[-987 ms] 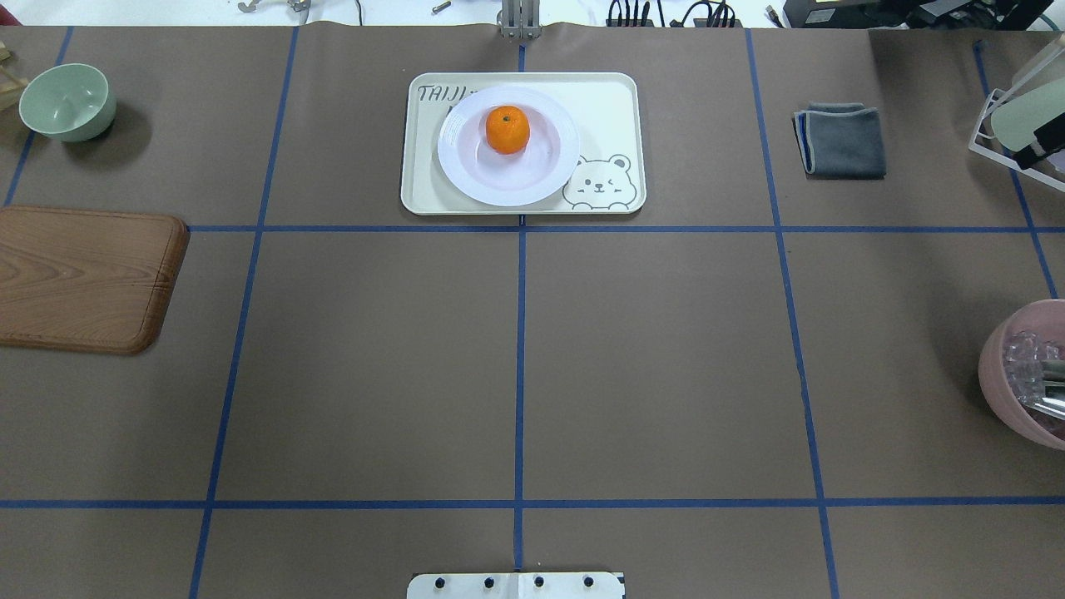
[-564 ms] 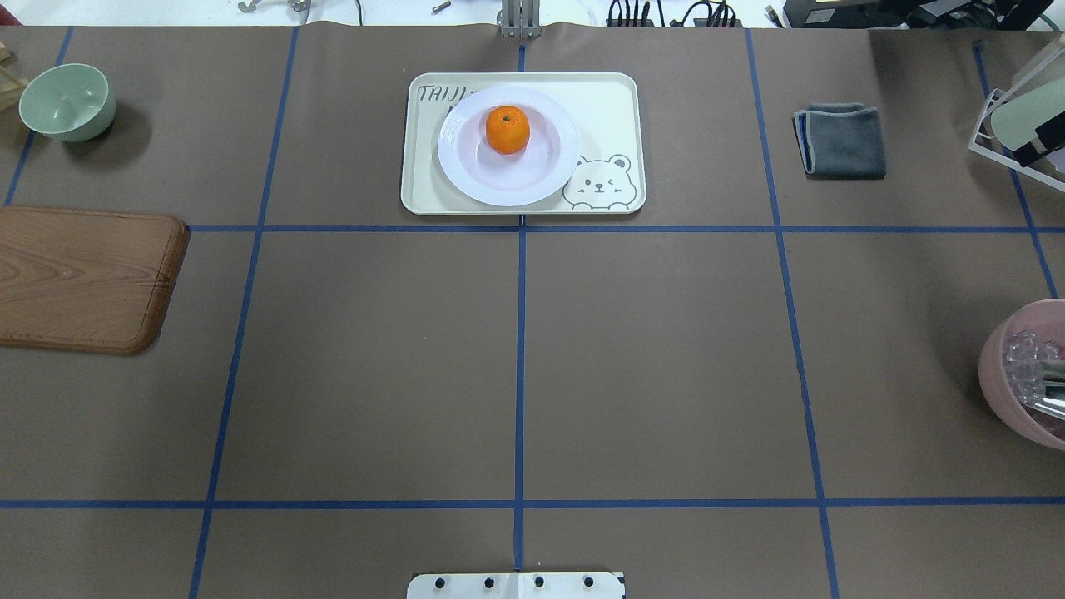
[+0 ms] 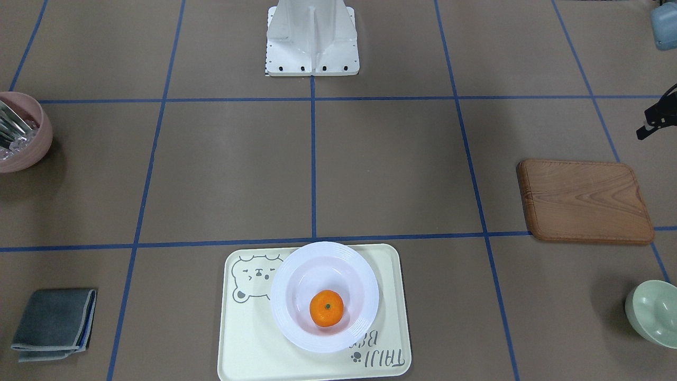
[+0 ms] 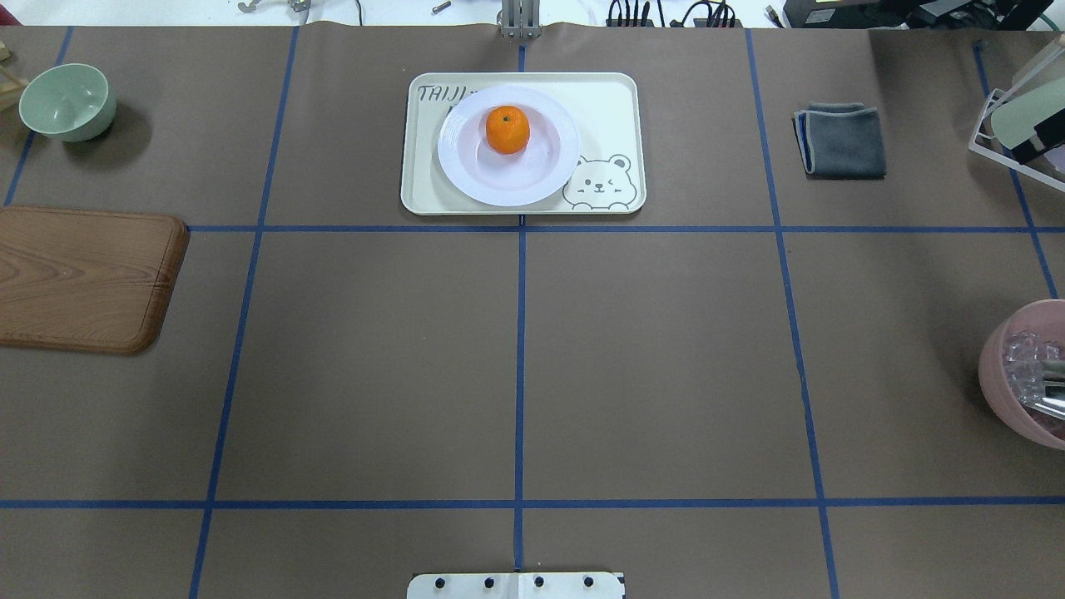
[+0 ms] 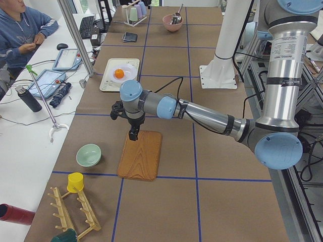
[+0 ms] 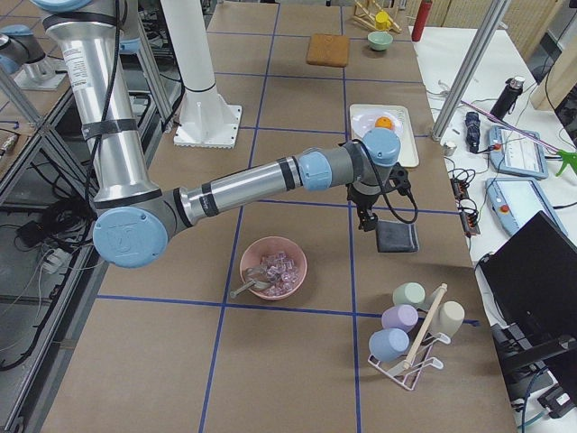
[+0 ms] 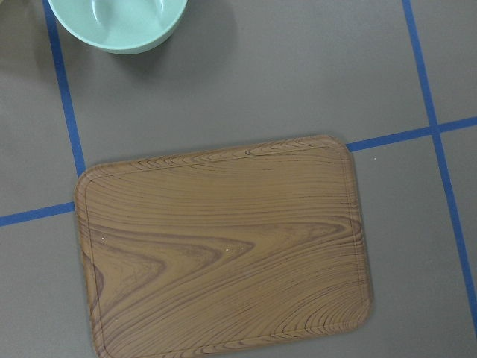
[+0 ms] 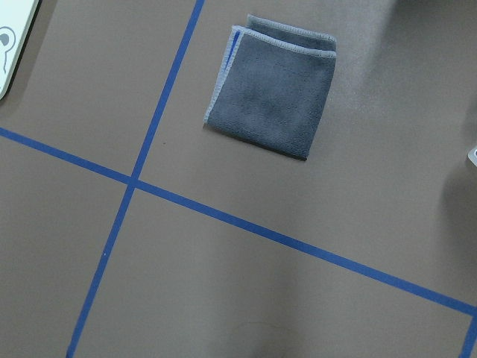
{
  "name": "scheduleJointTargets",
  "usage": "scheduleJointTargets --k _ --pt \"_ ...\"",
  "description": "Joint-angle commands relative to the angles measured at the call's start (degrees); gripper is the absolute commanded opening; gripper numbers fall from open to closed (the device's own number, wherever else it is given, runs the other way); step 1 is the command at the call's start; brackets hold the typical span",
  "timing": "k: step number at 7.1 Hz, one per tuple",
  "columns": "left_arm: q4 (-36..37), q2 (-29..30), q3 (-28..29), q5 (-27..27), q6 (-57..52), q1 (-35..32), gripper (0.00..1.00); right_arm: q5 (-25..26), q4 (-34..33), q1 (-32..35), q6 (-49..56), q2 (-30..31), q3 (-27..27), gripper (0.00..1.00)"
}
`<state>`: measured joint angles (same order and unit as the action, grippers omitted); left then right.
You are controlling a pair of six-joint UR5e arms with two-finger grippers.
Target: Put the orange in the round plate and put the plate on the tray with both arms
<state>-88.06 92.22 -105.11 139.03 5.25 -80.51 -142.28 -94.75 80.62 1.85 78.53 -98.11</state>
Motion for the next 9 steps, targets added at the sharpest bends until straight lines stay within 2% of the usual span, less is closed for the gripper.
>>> scheduleJointTargets --k 1,8,9 --pt "0.0 0.1 -0.3 0.0 0.0 0.0 0.98 0.1 0.0 0.1 0.1 0.2 -0.1 1.00" --pt "0.0 0.6 -0.4 -0.1 0.0 0.0 0.98 0.0 0.0 0.0 0.1 0.2 -0.6 1.00" --pt "0.1 2.4 0.7 -0.5 -0.3 0.1 0.98 0.2 0.1 0.0 0.2 -0.2 -0.9 1.00"
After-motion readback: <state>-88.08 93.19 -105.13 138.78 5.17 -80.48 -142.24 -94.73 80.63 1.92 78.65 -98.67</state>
